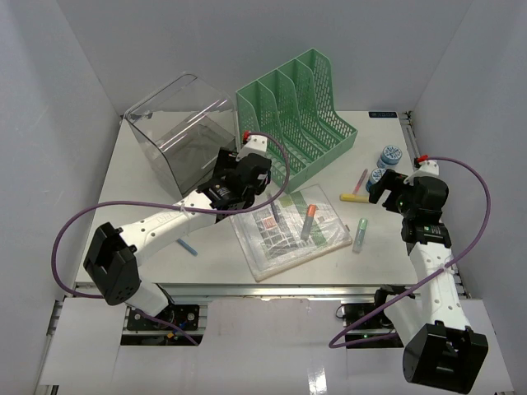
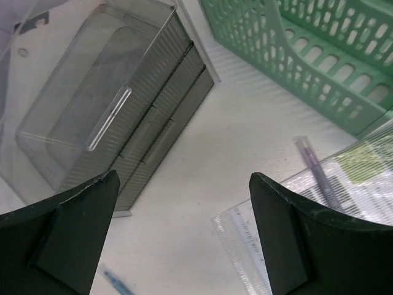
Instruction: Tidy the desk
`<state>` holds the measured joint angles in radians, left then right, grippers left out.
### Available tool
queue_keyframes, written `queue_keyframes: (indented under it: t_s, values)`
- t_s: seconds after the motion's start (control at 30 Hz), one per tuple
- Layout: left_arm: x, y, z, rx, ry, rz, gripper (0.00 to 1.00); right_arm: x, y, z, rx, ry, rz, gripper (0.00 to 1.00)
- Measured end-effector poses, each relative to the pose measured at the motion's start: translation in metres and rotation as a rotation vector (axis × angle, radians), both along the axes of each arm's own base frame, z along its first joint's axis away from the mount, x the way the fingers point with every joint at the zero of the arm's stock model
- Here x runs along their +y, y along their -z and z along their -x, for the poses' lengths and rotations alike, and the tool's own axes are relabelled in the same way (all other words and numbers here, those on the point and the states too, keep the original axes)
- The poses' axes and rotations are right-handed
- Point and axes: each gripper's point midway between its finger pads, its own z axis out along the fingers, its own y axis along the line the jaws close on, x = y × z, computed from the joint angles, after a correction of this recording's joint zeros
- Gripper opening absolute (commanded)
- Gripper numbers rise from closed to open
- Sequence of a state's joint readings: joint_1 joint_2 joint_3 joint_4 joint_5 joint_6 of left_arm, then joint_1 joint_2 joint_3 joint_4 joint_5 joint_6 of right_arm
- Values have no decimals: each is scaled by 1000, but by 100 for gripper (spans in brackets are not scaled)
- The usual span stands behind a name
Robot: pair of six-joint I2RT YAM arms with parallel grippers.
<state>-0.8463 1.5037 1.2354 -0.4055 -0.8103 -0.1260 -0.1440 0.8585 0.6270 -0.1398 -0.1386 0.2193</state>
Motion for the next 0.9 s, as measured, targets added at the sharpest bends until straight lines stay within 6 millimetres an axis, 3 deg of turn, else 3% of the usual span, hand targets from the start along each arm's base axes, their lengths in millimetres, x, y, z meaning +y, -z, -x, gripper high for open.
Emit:
queue_keyframes:
  t_s: [0.17, 0.4, 0.67, 0.9]
  values:
    - [15, -3, 0, 8, 30, -176, 98, 19, -6, 5, -45, -153, 30, 90]
    - [32, -6, -3, 31, 69, -415, 98, 64, 1, 35, -161, -516, 112, 90]
    - [31, 8, -30, 88, 47, -641, 98, 85, 15, 49, -161, -724, 120, 90]
    - [45, 3, -48, 101, -26, -721, 85, 103, 19, 68, -199, -898, 130, 90]
